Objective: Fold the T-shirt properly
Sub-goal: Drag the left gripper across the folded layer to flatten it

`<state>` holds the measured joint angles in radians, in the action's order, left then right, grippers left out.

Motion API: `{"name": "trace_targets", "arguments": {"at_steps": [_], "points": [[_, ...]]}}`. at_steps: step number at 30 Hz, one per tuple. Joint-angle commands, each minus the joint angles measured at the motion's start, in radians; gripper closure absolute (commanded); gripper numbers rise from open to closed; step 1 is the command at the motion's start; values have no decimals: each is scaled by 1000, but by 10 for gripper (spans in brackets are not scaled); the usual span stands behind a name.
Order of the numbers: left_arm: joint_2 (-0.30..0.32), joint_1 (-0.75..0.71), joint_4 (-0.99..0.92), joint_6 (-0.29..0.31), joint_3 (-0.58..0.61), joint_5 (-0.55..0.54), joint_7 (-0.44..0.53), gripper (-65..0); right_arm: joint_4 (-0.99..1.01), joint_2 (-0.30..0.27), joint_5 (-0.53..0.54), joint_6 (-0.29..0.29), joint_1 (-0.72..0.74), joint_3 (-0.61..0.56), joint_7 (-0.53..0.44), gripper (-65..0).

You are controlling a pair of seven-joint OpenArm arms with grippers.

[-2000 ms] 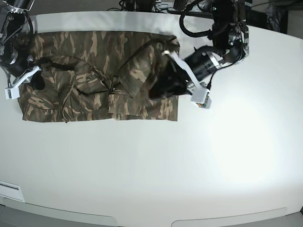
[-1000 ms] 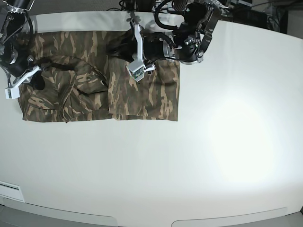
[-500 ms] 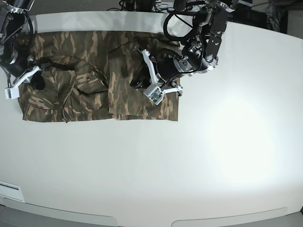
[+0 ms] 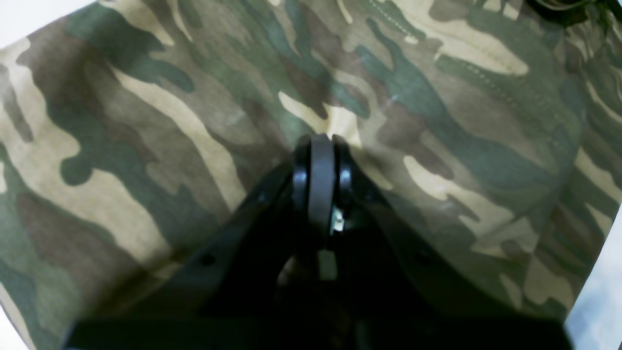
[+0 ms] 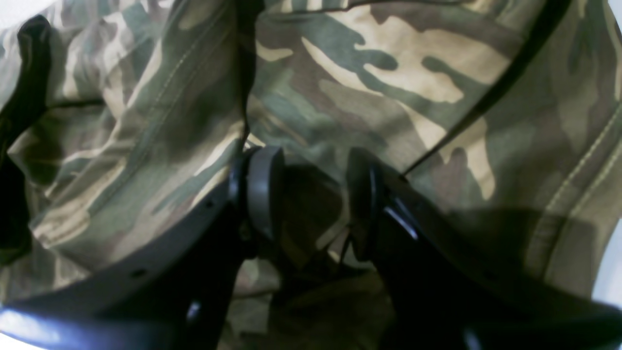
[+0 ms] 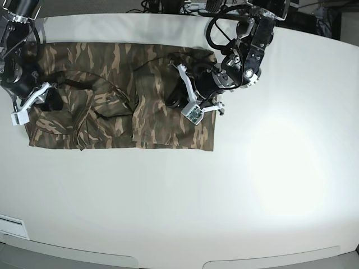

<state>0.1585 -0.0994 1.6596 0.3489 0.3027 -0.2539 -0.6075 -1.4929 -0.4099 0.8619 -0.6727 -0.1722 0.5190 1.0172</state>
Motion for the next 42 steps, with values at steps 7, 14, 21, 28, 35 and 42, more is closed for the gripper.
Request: {"name": "trace_targets", "arguments": {"at_steps": [7,14,21,28,35,42], "points": [[64,-8,-14,-36,-4,77,-106,0,-39,-93,-39,50,94,12,42,-301],[117,-8,-14,-36,-5,50,-103,0,-36,-128,-235,160,107,88,25,-395],[127,-8,-14,-36,-5,50,-102,0,52,-127,-221,197,48,100,24,-395],[127,-7,-14,-35,-5,10,-103,0,244,-113,26,46,48,100,149,-395],[127,-3,-14,-35,-5,9,-102,0,265,-30,283,-25,48,81,311,-394],[127,-3,-14,-35,-5,10,-103,0,264,11,346,-25,51,-1,333,-390]]}}
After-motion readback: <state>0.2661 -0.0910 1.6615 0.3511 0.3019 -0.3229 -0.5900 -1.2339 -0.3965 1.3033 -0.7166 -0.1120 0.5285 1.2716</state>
